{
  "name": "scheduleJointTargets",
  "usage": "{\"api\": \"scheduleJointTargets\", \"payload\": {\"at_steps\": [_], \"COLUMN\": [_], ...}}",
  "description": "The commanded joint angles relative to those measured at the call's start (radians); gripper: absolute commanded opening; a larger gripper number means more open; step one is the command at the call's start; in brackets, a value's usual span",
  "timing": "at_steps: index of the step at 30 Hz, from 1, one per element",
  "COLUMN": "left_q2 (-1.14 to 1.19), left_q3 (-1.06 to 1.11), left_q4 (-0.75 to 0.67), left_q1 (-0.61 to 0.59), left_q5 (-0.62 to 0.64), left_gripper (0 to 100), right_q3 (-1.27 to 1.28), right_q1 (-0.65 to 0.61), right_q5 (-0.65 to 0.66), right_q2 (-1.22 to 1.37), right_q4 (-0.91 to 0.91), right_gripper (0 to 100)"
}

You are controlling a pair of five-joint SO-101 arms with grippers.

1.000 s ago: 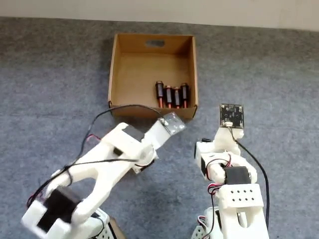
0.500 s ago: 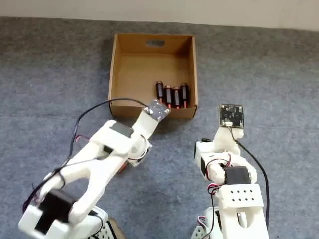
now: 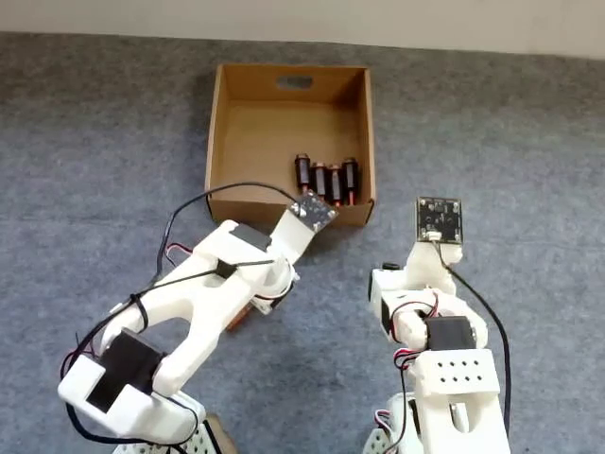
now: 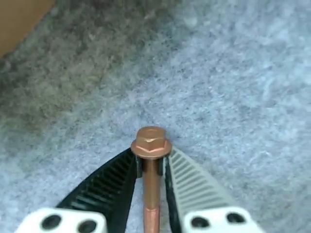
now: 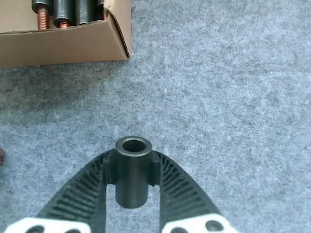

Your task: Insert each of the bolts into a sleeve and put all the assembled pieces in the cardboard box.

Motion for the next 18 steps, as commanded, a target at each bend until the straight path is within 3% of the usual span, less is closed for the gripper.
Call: {"api": "scheduleJointTargets", "payload": {"at_steps": [1, 9, 13, 18], "left_q2": [0.002, -0.093, -0.309, -0.638], "left_q3": [-0.035, 0.004, 0.102, 0.213], "left_q4": [-0.003, 0.002, -0.006, -0.077], "left_q1": [-0.016, -0.019, -0.025, -0.139], "left_q5": [0.008, 0.008, 0.008, 0.077], "left_gripper": [1, 1, 1, 1], "right_q3": [-0.005, -0.005, -0.005, -0.016], "right_q1": [-0.004, -0.004, -0.004, -0.008], "right_q5": [-0.008, -0.008, -0.011, -0.014], "right_q2": [-0.018, -0.018, -0.018, -0.018], "right_q4": [-0.016, -0.016, -0.016, -0.016], "right_gripper": [0.5, 0.5, 0.5, 0.5]}}
